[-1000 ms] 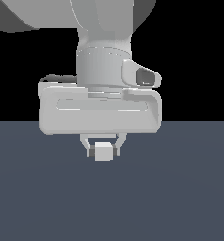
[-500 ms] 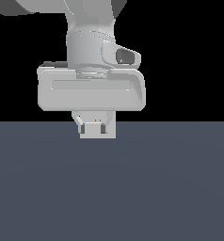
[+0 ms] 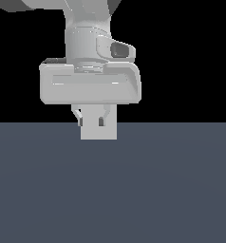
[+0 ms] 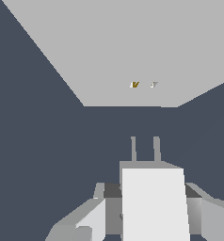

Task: Plug the charger into the wall socket.

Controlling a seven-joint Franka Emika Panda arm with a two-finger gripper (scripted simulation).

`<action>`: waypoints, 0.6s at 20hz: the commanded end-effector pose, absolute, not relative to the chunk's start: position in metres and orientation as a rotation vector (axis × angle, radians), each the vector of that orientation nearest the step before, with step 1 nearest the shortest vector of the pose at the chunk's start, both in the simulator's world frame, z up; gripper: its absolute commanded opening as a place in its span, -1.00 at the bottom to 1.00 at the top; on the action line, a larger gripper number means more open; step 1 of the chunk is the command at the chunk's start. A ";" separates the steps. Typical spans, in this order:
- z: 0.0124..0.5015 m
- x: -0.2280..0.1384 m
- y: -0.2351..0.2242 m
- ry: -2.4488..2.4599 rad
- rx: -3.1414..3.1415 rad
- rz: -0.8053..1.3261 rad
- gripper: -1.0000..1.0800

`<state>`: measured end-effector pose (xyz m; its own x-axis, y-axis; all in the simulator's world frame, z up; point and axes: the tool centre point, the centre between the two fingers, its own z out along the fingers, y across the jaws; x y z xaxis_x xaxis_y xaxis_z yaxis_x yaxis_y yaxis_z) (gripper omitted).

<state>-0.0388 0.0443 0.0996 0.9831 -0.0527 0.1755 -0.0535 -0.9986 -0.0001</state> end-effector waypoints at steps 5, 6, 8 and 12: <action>0.100 -0.038 0.044 -0.088 3.123 0.276 -1.00; 0.100 -0.038 0.044 -0.088 3.123 0.276 -1.00; 0.100 -0.035 0.044 -0.088 3.123 0.276 -1.00; 0.100 -0.026 0.044 -0.088 3.123 0.276 -1.00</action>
<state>-0.0299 0.0440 0.0999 0.9831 -0.0552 0.1748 -0.0561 -0.9984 0.0001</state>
